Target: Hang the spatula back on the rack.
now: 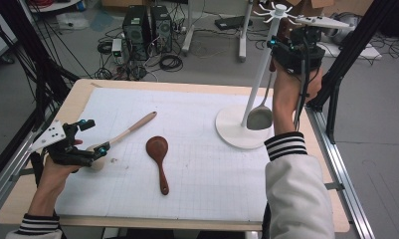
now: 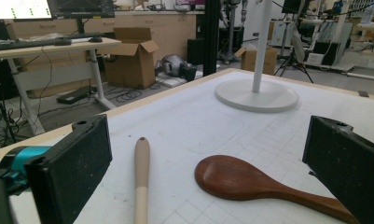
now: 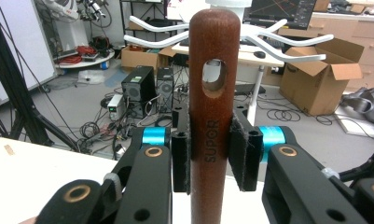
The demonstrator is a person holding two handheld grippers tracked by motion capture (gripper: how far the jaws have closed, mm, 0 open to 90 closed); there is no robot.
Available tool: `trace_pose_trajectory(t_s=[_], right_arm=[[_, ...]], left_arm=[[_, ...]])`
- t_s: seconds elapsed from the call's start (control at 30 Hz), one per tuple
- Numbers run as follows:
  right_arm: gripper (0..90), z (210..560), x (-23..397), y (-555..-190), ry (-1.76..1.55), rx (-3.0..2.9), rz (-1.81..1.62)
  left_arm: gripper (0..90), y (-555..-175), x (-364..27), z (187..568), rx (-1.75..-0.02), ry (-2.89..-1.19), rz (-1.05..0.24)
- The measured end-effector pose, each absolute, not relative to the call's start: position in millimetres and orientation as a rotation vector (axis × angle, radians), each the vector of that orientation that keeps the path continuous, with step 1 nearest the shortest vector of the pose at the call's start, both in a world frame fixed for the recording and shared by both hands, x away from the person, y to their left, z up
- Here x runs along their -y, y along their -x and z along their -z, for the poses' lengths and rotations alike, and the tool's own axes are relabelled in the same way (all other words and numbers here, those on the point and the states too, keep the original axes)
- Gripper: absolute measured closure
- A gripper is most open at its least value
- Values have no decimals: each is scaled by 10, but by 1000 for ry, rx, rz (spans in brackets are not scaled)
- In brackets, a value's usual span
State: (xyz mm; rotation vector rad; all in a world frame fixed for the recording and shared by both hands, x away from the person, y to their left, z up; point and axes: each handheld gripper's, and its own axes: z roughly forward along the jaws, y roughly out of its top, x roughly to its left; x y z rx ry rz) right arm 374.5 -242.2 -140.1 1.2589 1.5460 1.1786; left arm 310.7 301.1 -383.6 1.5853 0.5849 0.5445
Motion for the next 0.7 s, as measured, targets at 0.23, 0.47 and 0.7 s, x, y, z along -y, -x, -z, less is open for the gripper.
trace_pose_trajectory(t_s=[0.23, 0.47, 0.7], right_arm=[[731, 1374, 2420, -3738, -1266, -1551, -1182], [731, 1333, 2404, -3735, -1276, -1553, -1170], [731, 1341, 2403, -3759, -1285, -1556, -1167]], left_arm=[[17, -3109, -3005, 3838, -583, -1588, -543], [17, -3104, -3001, 3831, -578, -1588, -542], [17, -3102, -3005, 3829, -579, -1585, -543]])
